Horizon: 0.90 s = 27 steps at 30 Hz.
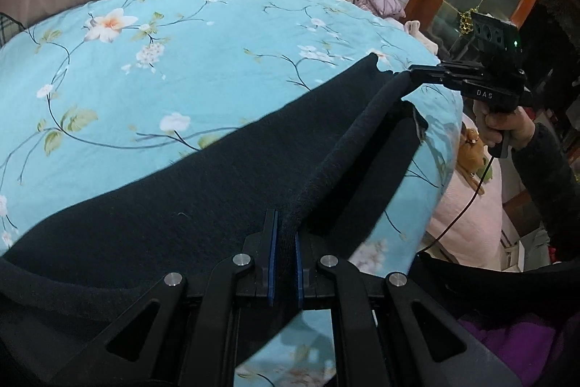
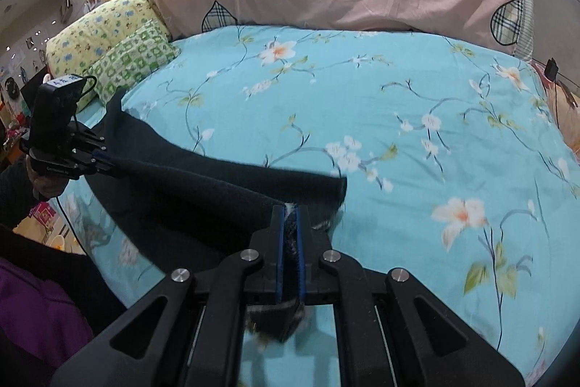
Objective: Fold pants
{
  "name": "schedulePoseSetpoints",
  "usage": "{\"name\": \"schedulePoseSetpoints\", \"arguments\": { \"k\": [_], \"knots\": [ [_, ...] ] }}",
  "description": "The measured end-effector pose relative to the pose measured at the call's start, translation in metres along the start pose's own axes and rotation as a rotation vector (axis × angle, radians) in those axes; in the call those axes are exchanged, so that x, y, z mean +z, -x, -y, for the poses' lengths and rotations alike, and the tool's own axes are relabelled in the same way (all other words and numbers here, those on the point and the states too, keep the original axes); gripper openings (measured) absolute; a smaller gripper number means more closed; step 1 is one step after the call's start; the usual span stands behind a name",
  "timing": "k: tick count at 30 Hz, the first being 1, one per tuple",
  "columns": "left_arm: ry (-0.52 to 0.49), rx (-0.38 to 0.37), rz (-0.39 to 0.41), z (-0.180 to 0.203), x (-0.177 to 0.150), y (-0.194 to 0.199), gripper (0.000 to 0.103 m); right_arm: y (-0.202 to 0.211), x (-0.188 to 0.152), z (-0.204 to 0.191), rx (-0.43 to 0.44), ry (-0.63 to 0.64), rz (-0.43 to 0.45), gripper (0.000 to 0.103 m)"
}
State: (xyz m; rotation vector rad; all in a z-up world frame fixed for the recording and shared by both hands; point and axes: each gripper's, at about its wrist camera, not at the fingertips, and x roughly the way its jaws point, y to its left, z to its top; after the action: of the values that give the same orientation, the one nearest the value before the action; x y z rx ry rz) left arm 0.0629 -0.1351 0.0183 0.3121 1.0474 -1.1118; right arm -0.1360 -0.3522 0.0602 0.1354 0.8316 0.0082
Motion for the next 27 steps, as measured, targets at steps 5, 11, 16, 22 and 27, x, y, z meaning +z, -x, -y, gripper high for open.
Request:
{"name": "schedulePoseSetpoints", "arguments": {
  "k": [5, 11, 16, 22, 27],
  "knots": [
    [-0.013, -0.015, 0.004, 0.010, -0.011, 0.003, 0.006, 0.011, -0.015, -0.009, -0.011, -0.003, -0.003, 0.006],
    [0.011, -0.017, -0.033, 0.007, -0.021, -0.013, 0.007, 0.004, -0.029, -0.012, -0.022, -0.014, -0.049, 0.006],
    [0.060, -0.033, -0.075, -0.001, -0.028, -0.034, 0.009, -0.014, -0.042, -0.006, -0.040, -0.053, -0.105, 0.006],
    [0.073, -0.075, -0.063, 0.000, -0.037, -0.030, 0.026, -0.007, -0.045, -0.011, -0.060, -0.081, -0.112, 0.021],
    [0.109, -0.087, -0.046, -0.002, -0.050, -0.023, 0.028, 0.012, -0.042, -0.020, -0.080, -0.099, -0.063, 0.035]
  ]
}}
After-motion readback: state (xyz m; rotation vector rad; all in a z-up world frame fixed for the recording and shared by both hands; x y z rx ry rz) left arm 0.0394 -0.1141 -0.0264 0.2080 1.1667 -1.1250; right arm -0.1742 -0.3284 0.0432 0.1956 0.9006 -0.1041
